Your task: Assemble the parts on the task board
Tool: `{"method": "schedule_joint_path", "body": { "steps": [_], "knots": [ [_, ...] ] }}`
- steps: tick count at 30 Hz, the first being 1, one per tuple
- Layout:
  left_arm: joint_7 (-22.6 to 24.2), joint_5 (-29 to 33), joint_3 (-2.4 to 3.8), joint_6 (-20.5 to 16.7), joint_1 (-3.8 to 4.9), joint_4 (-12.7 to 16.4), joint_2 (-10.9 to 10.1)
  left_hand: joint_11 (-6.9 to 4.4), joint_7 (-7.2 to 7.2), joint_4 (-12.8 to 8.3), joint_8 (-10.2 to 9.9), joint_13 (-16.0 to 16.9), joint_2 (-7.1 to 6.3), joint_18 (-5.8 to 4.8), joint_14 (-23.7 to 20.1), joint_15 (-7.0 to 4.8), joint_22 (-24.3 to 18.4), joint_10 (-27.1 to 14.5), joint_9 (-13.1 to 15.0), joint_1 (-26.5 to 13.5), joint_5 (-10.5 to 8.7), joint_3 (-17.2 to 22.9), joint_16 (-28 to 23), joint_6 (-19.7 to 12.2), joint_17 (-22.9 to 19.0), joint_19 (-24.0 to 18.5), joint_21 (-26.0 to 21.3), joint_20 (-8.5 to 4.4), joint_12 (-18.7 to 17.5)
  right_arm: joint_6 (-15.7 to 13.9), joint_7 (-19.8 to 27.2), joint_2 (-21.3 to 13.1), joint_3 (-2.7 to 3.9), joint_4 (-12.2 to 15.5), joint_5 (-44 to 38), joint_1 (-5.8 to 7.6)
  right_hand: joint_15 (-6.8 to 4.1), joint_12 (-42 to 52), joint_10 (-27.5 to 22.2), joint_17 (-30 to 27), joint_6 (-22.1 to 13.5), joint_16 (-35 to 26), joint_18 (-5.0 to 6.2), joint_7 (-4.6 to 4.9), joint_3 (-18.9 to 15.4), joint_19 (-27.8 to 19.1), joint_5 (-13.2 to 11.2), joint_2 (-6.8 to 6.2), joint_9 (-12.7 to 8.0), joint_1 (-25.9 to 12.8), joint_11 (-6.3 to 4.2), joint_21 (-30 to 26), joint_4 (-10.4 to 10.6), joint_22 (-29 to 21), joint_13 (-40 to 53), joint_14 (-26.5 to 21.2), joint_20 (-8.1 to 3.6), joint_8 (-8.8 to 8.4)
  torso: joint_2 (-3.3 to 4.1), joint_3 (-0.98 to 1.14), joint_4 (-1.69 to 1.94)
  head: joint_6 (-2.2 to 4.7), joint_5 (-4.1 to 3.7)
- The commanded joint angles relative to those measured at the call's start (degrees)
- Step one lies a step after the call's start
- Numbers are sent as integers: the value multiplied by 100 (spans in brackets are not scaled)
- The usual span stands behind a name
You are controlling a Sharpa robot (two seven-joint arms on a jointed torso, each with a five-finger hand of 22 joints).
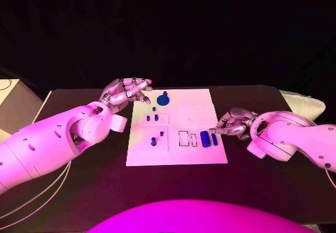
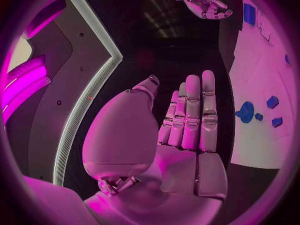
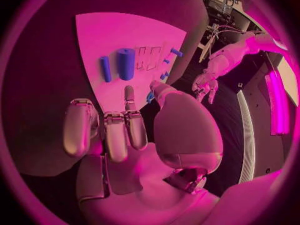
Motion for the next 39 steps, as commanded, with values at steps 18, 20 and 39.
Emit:
{"method": "schedule_joint_path", "body": {
  "steps": [18,20,39],
  "knots": [
    [-94,-56,3,33,-13,209,-53,27,21,50,26,51,64,45,-161,11,100,-143,1,142,2,-156,88,53,93,-67,53,2,99,147,-531,597,-24,-364,-678,-191,-23,-115,15,994,103,79,-39,-52,-758,43,67,50,171,-99,-66,-133,9,1004,662,488,-20,219,23,3,1,0,-62],
    [-111,-56,3,58,-14,217,-57,28,22,52,26,52,67,45,-166,12,103,-147,1,144,2,-160,90,53,95,-71,53,3,102,192,-542,622,-25,-375,-682,-199,-31,-133,2,997,110,80,-35,-64,-843,38,53,76,222,-60,-75,-159,6,1001,652,488,-26,269,17,6,-1,0,-53],
    [-224,-57,2,275,-15,150,-85,38,32,65,32,66,90,42,-217,23,124,-169,1,159,5,-199,97,67,110,-110,53,13,129,479,-661,794,-29,-465,-1888,-272,-64,-264,-68,1000,8,73,-30,-109,-1680,45,-93,409,572,-109,-114,-222,23,1010,585,487,-56,564,26,3,8,0,-12]
  ]
}}
